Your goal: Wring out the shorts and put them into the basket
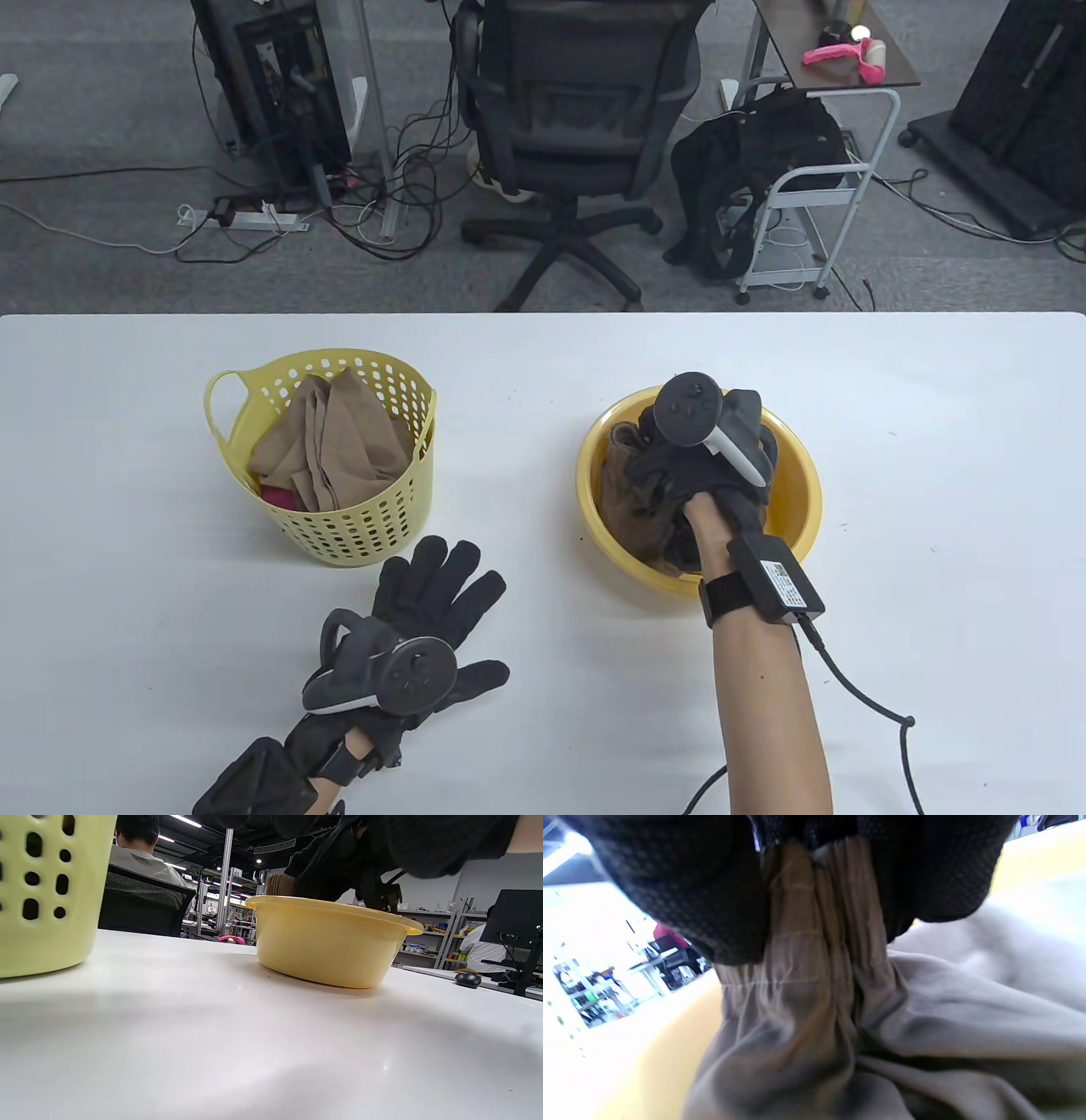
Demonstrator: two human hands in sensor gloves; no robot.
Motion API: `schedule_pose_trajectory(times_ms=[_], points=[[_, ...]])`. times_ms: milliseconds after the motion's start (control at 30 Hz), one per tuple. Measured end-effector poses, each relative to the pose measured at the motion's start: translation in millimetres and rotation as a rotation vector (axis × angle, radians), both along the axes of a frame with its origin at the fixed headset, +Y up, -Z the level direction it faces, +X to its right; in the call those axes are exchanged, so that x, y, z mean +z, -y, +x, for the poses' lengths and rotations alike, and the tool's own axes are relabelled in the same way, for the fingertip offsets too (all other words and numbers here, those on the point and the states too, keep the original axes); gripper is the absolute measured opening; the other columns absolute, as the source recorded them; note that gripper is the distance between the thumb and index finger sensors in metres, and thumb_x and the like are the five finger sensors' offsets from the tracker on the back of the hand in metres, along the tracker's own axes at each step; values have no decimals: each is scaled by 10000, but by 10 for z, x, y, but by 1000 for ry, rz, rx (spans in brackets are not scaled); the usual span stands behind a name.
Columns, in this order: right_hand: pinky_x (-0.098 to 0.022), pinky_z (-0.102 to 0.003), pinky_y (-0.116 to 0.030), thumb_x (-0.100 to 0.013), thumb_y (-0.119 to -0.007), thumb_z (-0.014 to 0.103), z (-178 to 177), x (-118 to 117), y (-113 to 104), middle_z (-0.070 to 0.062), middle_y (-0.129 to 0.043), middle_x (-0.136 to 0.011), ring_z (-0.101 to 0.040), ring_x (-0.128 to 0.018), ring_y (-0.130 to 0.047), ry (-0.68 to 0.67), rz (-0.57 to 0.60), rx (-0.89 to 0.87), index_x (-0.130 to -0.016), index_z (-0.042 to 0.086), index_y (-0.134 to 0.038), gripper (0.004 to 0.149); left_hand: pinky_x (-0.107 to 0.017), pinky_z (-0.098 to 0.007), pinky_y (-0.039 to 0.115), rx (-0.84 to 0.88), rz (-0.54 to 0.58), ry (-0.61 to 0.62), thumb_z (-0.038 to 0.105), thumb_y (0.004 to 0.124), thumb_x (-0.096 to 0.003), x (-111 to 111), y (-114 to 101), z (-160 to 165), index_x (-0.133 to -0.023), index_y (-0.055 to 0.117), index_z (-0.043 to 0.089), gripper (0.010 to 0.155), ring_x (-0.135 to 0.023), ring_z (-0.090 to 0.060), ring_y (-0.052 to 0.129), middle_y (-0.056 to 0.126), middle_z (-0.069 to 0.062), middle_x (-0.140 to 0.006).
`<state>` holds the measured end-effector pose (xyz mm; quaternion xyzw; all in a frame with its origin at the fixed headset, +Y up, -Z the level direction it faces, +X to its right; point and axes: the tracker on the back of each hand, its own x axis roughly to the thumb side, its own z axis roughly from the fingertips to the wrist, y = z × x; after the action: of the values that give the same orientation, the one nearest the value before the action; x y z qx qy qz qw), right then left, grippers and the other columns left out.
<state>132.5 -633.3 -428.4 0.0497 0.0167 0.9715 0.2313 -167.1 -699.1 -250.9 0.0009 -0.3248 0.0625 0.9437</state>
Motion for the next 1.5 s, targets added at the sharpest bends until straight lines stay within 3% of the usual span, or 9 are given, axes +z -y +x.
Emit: schedule_pose_trajectory(times_ms=[467, 767, 1500], points=[[-464, -446, -890, -402, -993, 405, 236, 670, -709, -168, -808, -825, -360, -612, -969, 13, 180, -316, -920, 85, -679, 685, -664, -795, 312, 2, -4, -27, 654, 740, -503, -12, -9, -41, -1169, 354, 217, 885, -1109, -638, 290, 254, -236, -1256], [-449, -430, -898, -402, -999, 420, 334, 970, -1061, -165, -821, -809, -345, -591, -978, 58, 215, -518, -914, 85, -691, 685, -665, -794, 312, 8, -15, -40, 654, 742, -501, -30, -8, -68, -1168, 355, 219, 886, -1109, -637, 289, 254, -234, -1257], [-441, -409, -908, -419, -993, 435, 206, 1187, -1576, -159, -832, -798, -323, -573, -988, 22, 206, -910, -908, 86, -699, 669, -664, -795, 311, 9, -13, -37, 652, 742, -501, -23, -11, -61, -1167, 360, 217, 882, -1110, -635, 287, 254, -237, -1256]])
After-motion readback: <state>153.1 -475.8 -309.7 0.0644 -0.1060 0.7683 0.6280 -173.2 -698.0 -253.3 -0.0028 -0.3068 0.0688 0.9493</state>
